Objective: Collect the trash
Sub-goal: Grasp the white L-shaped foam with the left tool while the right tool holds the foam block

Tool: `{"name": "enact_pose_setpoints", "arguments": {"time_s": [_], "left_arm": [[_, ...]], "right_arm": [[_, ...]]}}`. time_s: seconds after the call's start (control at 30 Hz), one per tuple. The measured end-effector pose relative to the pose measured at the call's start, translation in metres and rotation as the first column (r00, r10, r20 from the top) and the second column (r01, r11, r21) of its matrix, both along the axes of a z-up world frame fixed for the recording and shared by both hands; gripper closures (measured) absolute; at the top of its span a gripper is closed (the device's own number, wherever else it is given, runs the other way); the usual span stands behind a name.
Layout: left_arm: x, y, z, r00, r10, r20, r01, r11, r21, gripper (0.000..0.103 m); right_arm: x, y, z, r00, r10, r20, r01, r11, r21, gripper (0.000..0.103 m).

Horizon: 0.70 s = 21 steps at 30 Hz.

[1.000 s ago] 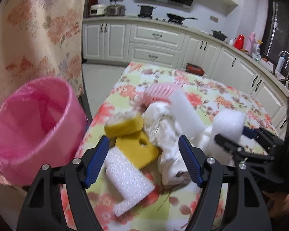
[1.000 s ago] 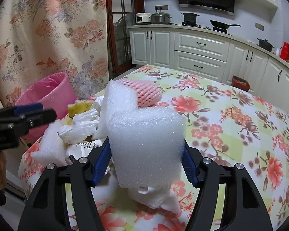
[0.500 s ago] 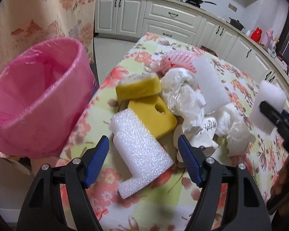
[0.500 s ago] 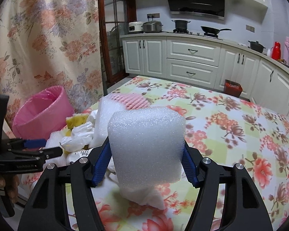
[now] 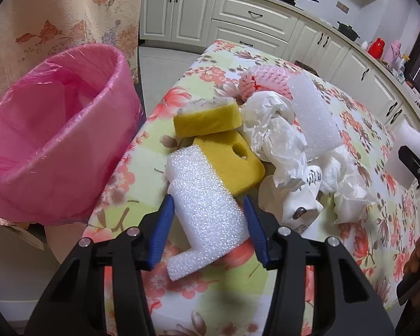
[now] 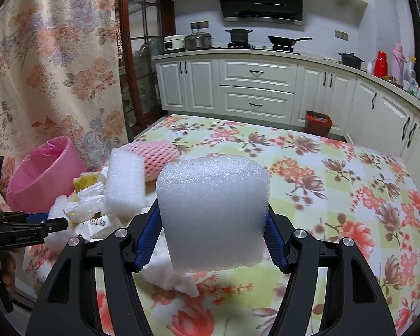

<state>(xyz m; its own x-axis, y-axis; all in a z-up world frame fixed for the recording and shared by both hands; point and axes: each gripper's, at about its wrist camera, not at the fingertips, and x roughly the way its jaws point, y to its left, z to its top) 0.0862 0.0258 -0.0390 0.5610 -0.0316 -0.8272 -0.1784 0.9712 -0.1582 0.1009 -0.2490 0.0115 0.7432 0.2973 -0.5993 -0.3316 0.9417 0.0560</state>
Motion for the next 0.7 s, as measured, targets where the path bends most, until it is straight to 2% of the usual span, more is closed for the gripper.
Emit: {"name": "enact_pose_setpoints", "arguments": {"time_s": [0.27, 0.7], "left_arm": [[-0.004, 0.011, 0.014, 0.999, 0.018, 0.041, -0.017, 1.0, -0.015, 0.055], [-0.016, 0.032, 0.061, 0.985, 0.039, 0.171, -0.034, 0.999, -0.031, 0.055]], "right_arm": [[-0.001, -0.004, 0.007, 1.0, -0.014, 0.013, 0.014, 1.0, -0.002, 0.04], [-0.003, 0.013, 0.029, 0.999, 0.009, 0.042, -0.009, 1.0, 0.003, 0.04]]}}
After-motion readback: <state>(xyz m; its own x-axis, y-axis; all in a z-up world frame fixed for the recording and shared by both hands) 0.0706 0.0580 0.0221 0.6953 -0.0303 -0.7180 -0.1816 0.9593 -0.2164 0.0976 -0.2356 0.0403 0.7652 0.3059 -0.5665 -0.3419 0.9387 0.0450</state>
